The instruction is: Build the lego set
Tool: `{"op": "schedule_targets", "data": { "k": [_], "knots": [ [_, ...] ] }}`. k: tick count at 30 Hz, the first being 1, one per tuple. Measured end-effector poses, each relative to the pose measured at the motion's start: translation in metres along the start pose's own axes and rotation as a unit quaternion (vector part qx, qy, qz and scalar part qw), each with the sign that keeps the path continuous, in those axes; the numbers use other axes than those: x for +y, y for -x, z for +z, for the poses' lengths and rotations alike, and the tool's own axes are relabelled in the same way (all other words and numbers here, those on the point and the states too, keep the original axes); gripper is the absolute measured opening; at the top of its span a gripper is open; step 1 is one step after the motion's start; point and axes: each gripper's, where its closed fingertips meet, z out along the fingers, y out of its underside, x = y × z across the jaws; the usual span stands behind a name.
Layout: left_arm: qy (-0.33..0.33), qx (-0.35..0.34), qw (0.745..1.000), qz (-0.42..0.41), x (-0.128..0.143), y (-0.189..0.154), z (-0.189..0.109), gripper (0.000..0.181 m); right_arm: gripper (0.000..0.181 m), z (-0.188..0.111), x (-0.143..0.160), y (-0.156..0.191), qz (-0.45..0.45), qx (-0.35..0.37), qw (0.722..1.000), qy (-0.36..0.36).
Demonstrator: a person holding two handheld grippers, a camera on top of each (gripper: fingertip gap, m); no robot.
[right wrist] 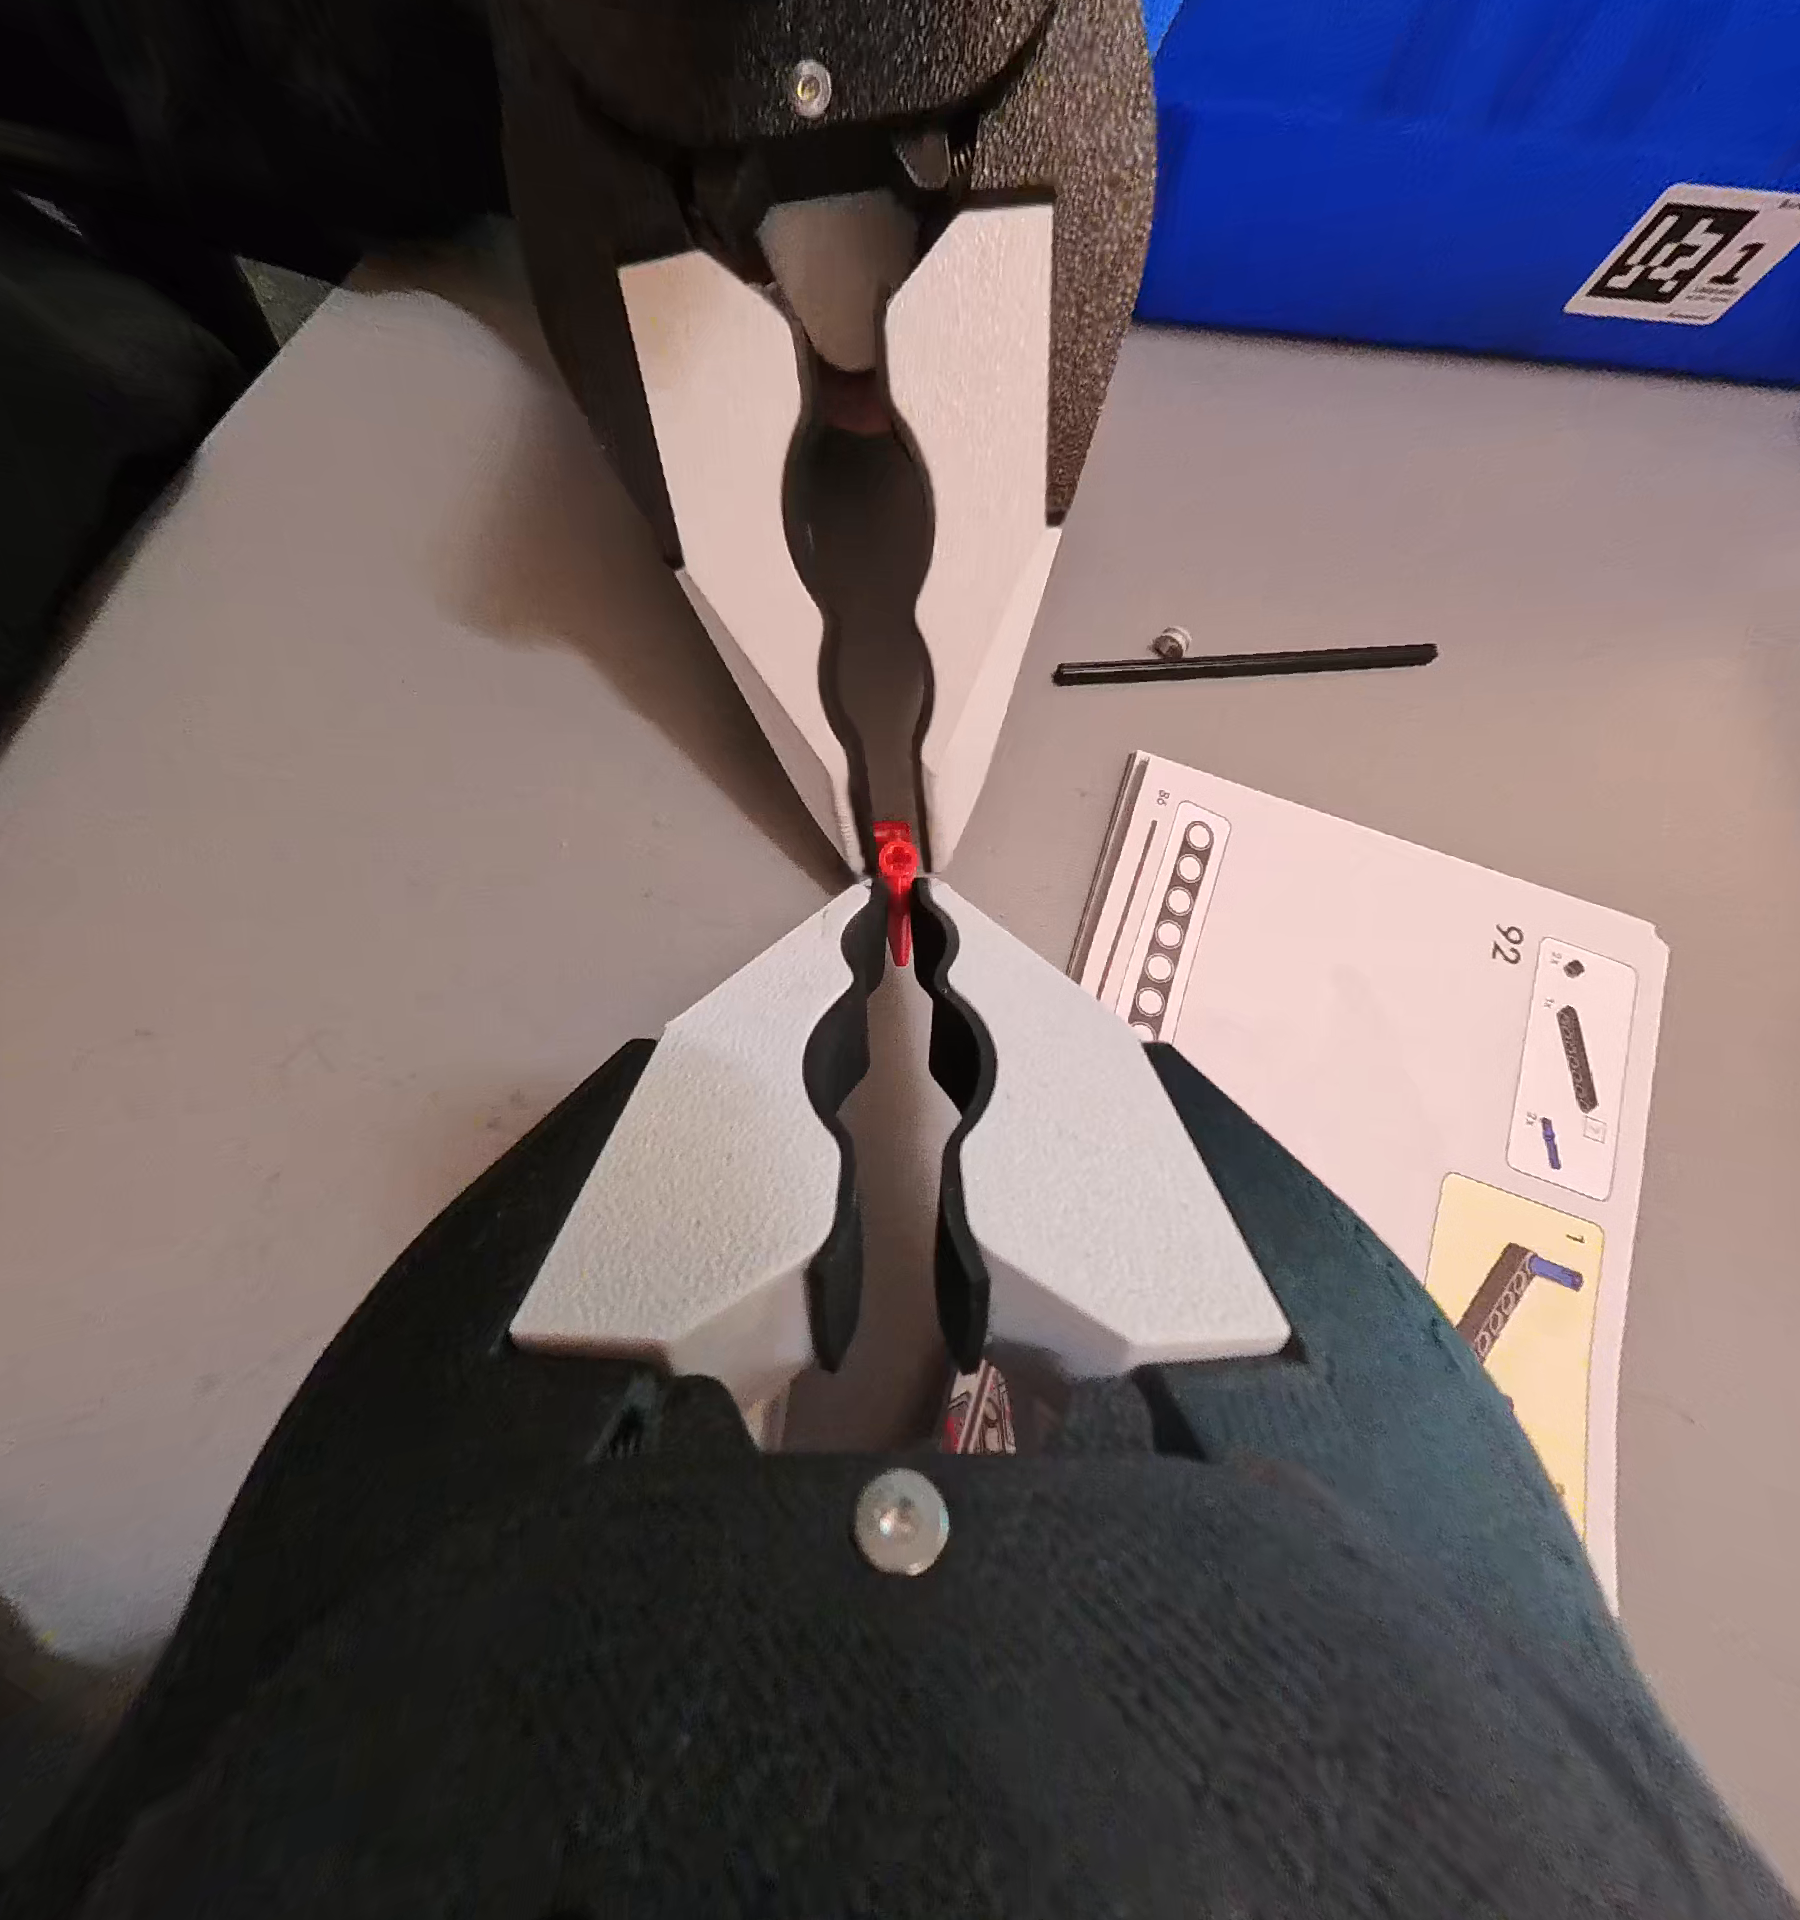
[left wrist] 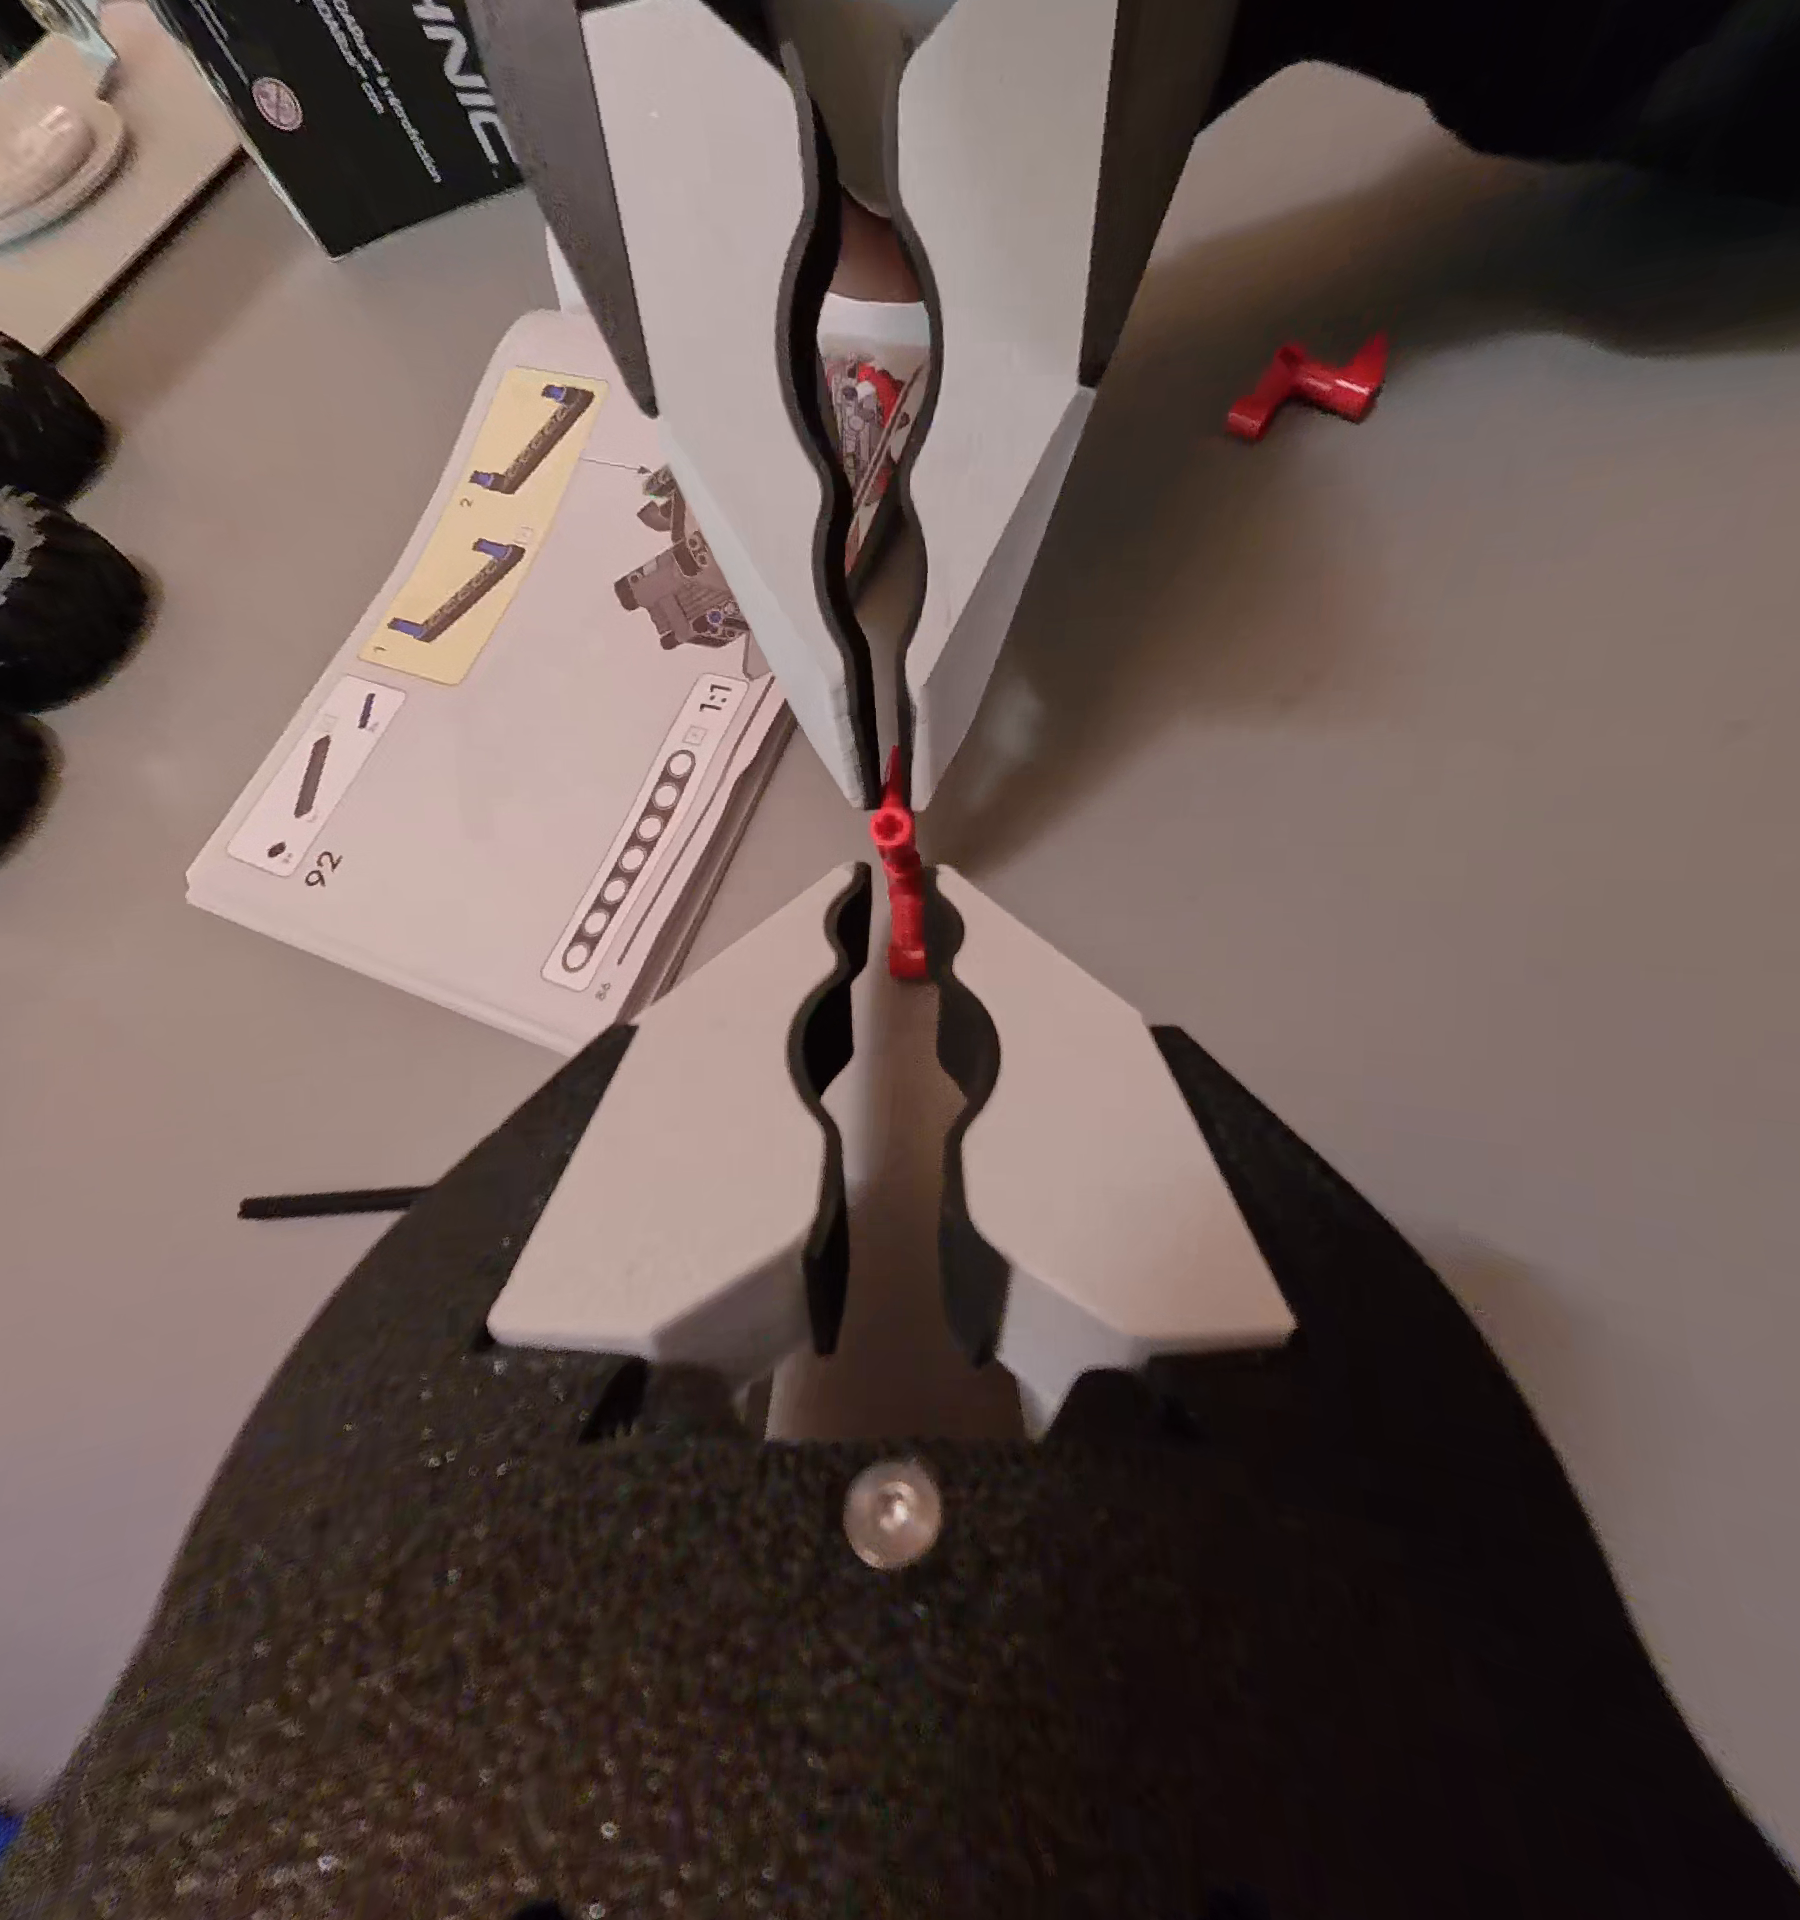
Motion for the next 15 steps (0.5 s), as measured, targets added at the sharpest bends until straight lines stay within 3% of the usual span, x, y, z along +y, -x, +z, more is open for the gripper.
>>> {"op": "schedule_targets", "data": {
  "k": [10,15],
  "knots": [
    [0.010,0.010,1.000,0.019,0.0023,0.0000,0.0022,0.001,0.003,0.0004,0.0028,0.0001,0.004,-0.021,1.000,0.019],
    [0.011,0.006,1.000,0.023,0.0032,0.0010,0.0022,0.000,0.002,0.0013,0.0036,-0.0013,-0.022,-0.018,0.997,0.066]
  ]
}}
